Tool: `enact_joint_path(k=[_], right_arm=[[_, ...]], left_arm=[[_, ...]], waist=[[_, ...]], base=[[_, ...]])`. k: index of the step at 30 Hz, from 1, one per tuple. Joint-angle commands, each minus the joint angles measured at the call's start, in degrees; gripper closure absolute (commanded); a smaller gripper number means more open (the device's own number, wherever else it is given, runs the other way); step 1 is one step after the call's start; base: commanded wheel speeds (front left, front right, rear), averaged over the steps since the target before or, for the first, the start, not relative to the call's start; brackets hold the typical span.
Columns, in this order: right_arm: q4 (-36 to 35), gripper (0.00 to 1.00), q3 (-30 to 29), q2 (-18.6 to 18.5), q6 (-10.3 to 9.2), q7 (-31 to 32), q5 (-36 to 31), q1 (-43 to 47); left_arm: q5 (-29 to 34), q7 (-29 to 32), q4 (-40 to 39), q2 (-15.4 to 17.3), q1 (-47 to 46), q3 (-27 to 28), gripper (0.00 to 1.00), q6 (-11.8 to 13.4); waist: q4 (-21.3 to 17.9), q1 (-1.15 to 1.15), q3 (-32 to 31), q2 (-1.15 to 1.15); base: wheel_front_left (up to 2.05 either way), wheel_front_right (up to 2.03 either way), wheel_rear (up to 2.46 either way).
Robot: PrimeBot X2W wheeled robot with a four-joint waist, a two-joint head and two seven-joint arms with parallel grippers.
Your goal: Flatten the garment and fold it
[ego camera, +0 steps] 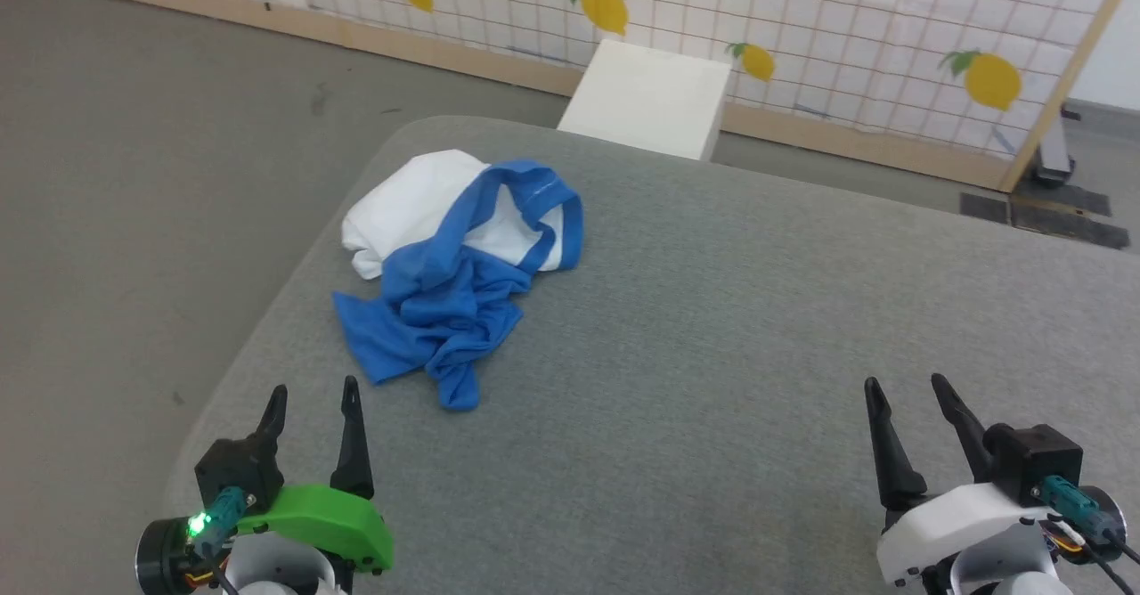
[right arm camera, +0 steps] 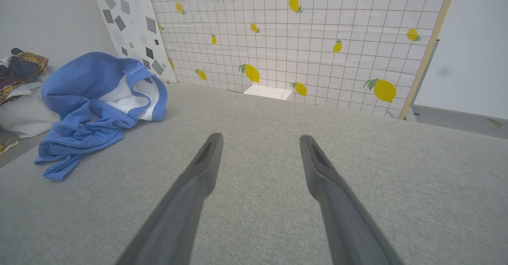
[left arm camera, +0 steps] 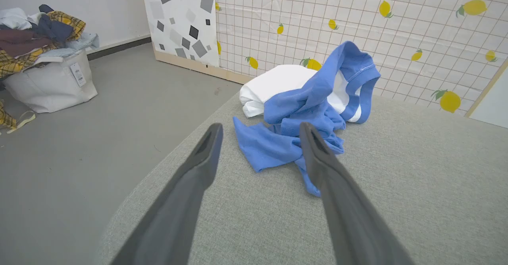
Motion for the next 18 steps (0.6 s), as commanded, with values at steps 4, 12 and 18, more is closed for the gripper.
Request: enact_joint_path(k=[4,12,18], right_arm=[[1.1,0.0,-0.3,0.0,-0.05,-1.0,0.9,0.9],[2.6,0.0,-0.5,0.0,-0.05,-2.0,1.5,1.0],[3.6,0.0,-0.6,0.0,-0.06,-2.7,1.8,0.9]], left_arm=[[-0.8,-1.0,0.9,0.1,0.5,0.3,0.0,0.1],[-1.6,-1.9,1.7,0.0,0.7,0.2,0.0,0.3],[-2.4,-2.6,2.4,0.0,0.7,0.3,0.0,0.4]], waist=[[2.5,0.0,-0.1,0.0],[5.4,0.0,0.0,0.0],[7.2,0.0,0.2,0.0]], base=[[0.0,0.0,0.0],[0.0,0.0,0.0],[0.0,0.0,0.0]])
